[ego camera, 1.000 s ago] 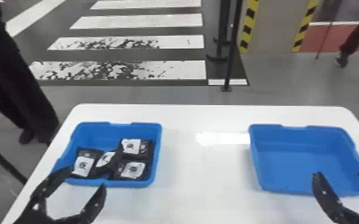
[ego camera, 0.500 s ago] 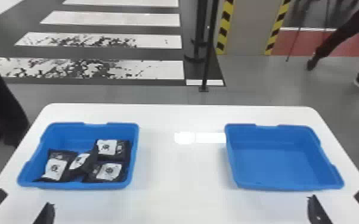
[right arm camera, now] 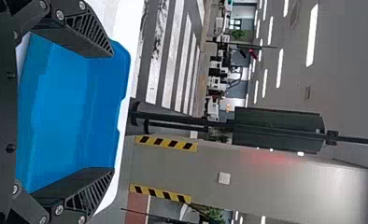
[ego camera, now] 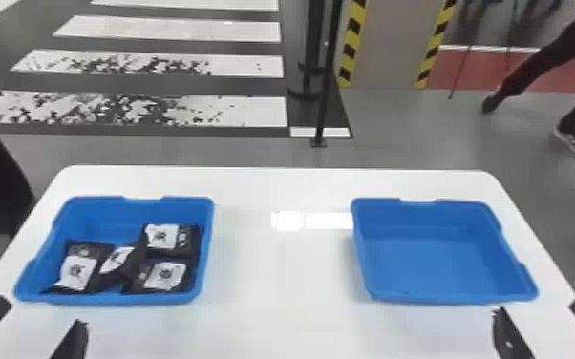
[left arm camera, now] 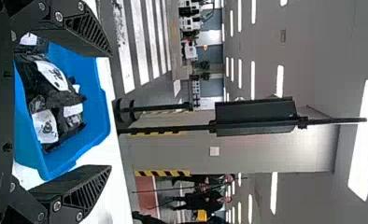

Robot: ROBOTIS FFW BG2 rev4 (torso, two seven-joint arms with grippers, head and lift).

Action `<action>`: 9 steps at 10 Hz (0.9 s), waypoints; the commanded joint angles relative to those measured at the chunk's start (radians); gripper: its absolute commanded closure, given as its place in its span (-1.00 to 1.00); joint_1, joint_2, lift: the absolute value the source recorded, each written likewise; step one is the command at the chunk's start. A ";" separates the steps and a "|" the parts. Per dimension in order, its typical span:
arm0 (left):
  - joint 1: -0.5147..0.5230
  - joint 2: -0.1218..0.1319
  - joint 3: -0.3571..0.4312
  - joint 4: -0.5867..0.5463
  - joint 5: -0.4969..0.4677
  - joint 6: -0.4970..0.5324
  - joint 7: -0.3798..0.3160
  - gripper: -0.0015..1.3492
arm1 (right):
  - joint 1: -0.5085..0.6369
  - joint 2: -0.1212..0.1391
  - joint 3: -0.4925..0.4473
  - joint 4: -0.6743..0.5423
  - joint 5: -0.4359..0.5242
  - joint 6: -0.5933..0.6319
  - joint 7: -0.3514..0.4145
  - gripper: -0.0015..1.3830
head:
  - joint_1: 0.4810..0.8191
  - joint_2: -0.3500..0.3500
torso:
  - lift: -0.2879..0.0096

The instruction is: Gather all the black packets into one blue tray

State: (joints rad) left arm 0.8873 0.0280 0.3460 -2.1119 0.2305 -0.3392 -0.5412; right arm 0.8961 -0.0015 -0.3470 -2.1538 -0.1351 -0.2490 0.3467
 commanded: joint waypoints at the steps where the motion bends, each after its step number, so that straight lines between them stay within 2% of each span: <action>1: -0.004 0.004 -0.007 0.000 -0.003 0.010 0.000 -0.72 | -0.005 0.002 0.000 -0.002 0.005 0.003 0.000 -0.76 | 0.27 -0.18 | 0.20; 9: -0.016 0.003 -0.003 0.002 -0.007 0.032 0.001 -0.72 | -0.015 0.002 0.002 -0.002 0.009 0.006 -0.002 -0.76 | 0.27 -0.18 | 0.20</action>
State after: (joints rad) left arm 0.8713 0.0306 0.3430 -2.1119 0.2237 -0.3107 -0.5397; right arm 0.8829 -0.0015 -0.3453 -2.1564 -0.1266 -0.2434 0.3451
